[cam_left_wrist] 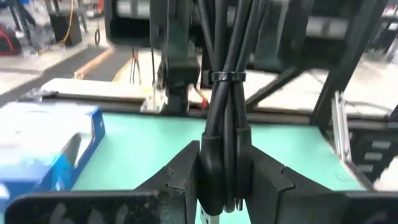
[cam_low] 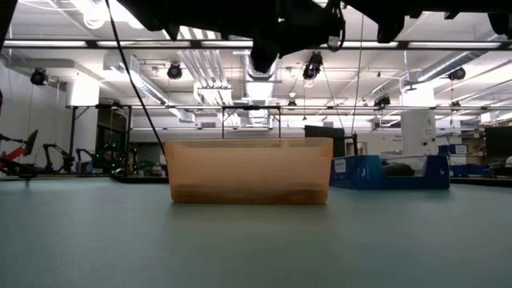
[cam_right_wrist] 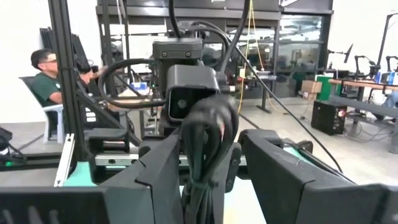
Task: Pick and place USB-C Cables
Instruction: Put the black charger cable into the orange bin
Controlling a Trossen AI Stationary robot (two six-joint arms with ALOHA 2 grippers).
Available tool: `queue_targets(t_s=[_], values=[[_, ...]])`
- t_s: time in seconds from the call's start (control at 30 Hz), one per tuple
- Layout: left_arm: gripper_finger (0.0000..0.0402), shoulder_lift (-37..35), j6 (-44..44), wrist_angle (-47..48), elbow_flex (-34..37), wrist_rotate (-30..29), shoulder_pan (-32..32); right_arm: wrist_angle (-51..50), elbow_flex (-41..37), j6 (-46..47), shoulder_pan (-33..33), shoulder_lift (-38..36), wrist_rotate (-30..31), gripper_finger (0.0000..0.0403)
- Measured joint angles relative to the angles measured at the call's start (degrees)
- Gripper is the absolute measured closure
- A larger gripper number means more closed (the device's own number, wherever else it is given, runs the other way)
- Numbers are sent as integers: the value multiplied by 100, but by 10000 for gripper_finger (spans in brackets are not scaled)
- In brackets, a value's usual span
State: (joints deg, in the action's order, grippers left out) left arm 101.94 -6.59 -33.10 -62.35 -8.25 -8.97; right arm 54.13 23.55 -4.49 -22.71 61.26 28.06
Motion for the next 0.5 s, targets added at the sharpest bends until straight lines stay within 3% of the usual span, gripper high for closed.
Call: queue_targets(t_s=[0.5], values=[[323,-911,-215,3019,-45,-773,-59,-759,-132,42,-158,-913,-114,230]])
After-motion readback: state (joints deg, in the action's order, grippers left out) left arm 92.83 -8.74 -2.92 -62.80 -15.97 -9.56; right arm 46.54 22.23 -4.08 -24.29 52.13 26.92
